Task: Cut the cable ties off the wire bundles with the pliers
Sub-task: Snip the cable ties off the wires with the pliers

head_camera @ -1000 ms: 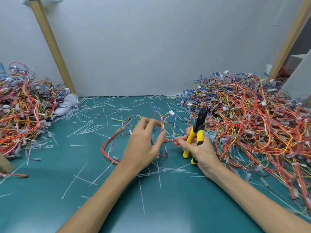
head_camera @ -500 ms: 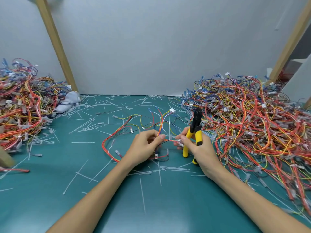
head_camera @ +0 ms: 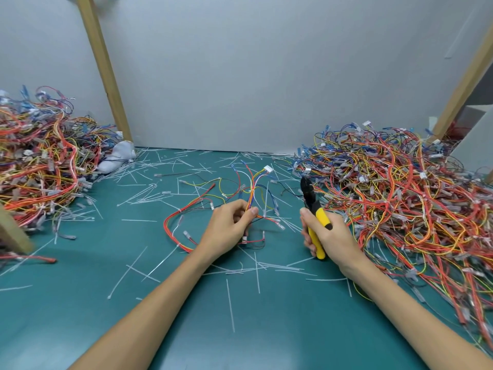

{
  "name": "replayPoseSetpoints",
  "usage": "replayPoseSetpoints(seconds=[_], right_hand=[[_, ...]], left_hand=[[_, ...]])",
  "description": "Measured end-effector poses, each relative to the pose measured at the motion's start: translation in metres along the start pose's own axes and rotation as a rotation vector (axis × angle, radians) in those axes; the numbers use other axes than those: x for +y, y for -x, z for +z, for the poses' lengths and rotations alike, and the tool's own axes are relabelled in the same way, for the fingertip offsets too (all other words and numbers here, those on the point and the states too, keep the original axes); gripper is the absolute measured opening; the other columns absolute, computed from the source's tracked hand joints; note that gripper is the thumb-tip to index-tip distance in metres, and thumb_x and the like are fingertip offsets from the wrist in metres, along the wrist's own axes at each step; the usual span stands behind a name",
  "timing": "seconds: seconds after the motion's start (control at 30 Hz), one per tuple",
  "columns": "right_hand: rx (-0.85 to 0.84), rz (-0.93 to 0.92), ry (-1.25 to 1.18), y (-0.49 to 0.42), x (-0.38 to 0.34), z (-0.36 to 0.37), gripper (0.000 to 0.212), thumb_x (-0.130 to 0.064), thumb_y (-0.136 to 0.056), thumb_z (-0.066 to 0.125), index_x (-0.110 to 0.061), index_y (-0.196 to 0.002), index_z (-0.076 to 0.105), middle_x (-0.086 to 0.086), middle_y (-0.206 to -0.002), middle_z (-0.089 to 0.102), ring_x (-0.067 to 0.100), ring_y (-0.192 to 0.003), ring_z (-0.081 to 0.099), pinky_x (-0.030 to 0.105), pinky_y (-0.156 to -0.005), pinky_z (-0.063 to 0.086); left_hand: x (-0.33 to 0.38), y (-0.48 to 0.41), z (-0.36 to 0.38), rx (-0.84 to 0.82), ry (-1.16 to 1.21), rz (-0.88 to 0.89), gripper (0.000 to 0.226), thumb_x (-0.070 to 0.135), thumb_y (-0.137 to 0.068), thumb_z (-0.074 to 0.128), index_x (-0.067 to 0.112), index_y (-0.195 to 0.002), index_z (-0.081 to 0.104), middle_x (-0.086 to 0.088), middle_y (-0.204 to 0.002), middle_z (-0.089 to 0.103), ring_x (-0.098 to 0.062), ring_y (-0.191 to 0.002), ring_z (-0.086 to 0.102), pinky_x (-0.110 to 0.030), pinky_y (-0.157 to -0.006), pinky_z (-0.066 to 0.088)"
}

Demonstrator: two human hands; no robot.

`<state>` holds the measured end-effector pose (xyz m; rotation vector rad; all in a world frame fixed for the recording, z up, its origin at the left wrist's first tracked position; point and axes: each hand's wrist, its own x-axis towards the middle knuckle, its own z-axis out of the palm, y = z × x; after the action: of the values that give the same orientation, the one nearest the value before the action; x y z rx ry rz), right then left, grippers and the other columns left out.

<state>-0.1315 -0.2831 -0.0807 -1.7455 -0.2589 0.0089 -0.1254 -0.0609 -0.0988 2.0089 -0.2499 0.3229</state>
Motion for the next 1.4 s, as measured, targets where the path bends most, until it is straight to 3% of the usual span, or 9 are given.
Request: replayPoseSetpoints(seconds=[0.07,0.23,0.37,0.43,0.6,0.8,1.07,1.27,1.4], right_hand=[[0.057,-0.077,0.153,-0.001,0.000,-0.001,0.036,-0.029,-0.093,0.064,-0.011,-0.069,0.044,0.002,-0.055,0.042,0.018,-0.049,0.039,0.027,-0.047,0.033],[0.096,-0.321,1.141,-0.001,0.003,-0.020,0.023,-0.034,-0.080,0.062,-0.021,-0.077,0.043,-0.004,-0.060,0.050,0.026,-0.058,0.047,0.031,-0.047,0.030],[0.097,-0.314,1.306,-0.001,0.004,-0.025,0.022,-0.043,-0.076,0.059,-0.027,-0.080,0.043,-0.008,-0.071,0.054,0.024,-0.067,0.051,0.029,-0.052,0.030],[0.098,-0.361,1.378,-0.001,0.005,-0.025,0.028,-0.044,-0.072,0.061,-0.027,-0.091,0.049,-0.007,-0.082,0.057,0.022,-0.076,0.051,0.030,-0.058,0.032],[0.113,-0.370,1.433,-0.001,0.007,-0.014,0.048,-0.048,-0.069,0.056,-0.023,-0.111,0.054,0.000,-0.096,0.054,0.024,-0.089,0.047,0.038,-0.075,0.038],[0.114,-0.270,1.470,-0.002,0.010,-0.011,0.052,-0.051,-0.071,0.047,-0.024,-0.114,0.051,0.001,-0.102,0.052,0.023,-0.092,0.044,0.037,-0.079,0.035],[0.049,-0.250,1.444,-0.001,0.007,-0.010,0.049,-0.048,-0.069,0.041,-0.025,-0.111,0.050,-0.001,-0.099,0.049,0.022,-0.092,0.042,0.037,-0.081,0.036],[0.026,-0.287,1.429,0.001,0.006,-0.003,0.044,-0.046,-0.069,0.045,-0.023,-0.106,0.051,0.000,-0.097,0.051,0.023,-0.091,0.044,0.037,-0.078,0.035],[0.030,-0.316,1.399,0.002,0.006,-0.003,0.031,-0.046,-0.068,0.046,-0.023,-0.089,0.047,-0.006,-0.076,0.043,0.022,-0.075,0.042,0.034,-0.063,0.031]], left_hand=[[0.000,0.001,0.001,0.017,0.008,0.008,0.026,0.026,-0.096,0.057,0.015,-0.073,0.057,-0.002,-0.055,0.058,-0.007,-0.048,0.052,-0.019,-0.053,0.041],[0.002,0.002,0.002,0.061,-0.017,0.042,0.024,0.024,-0.095,0.059,0.011,-0.074,0.057,0.004,-0.054,0.055,-0.008,-0.050,0.051,-0.022,-0.056,0.041],[0.003,0.003,0.001,0.090,-0.028,0.077,0.023,0.020,-0.093,0.063,0.017,-0.071,0.059,0.011,-0.053,0.060,-0.002,-0.050,0.052,-0.016,-0.054,0.041],[0.003,0.004,0.002,0.085,-0.035,0.087,0.021,0.021,-0.092,0.065,0.014,-0.072,0.061,0.007,-0.056,0.064,-0.005,-0.051,0.054,-0.022,-0.056,0.044],[0.001,0.004,0.004,0.068,-0.053,0.099,0.020,0.024,-0.090,0.067,0.014,-0.073,0.064,0.006,-0.059,0.067,-0.008,-0.054,0.058,-0.024,-0.057,0.044],[0.001,0.003,0.004,0.062,-0.054,0.092,0.021,0.024,-0.090,0.067,0.014,-0.072,0.064,0.005,-0.059,0.068,-0.013,-0.056,0.061,-0.029,-0.059,0.046],[-0.001,0.003,0.005,0.059,-0.051,0.105,0.022,0.025,-0.090,0.067,0.014,-0.071,0.063,0.007,-0.058,0.067,-0.005,-0.052,0.057,-0.020,-0.054,0.042],[0.000,0.003,0.005,0.040,-0.022,0.086,0.023,0.026,-0.090,0.068,0.013,-0.071,0.064,0.006,-0.056,0.067,0.002,-0.049,0.054,-0.014,-0.052,0.039],[0.000,0.004,0.004,0.019,0.029,0.043,0.024,0.029,-0.090,0.067,0.014,-0.071,0.066,0.003,-0.058,0.069,-0.002,-0.051,0.058,-0.020,-0.055,0.046]])
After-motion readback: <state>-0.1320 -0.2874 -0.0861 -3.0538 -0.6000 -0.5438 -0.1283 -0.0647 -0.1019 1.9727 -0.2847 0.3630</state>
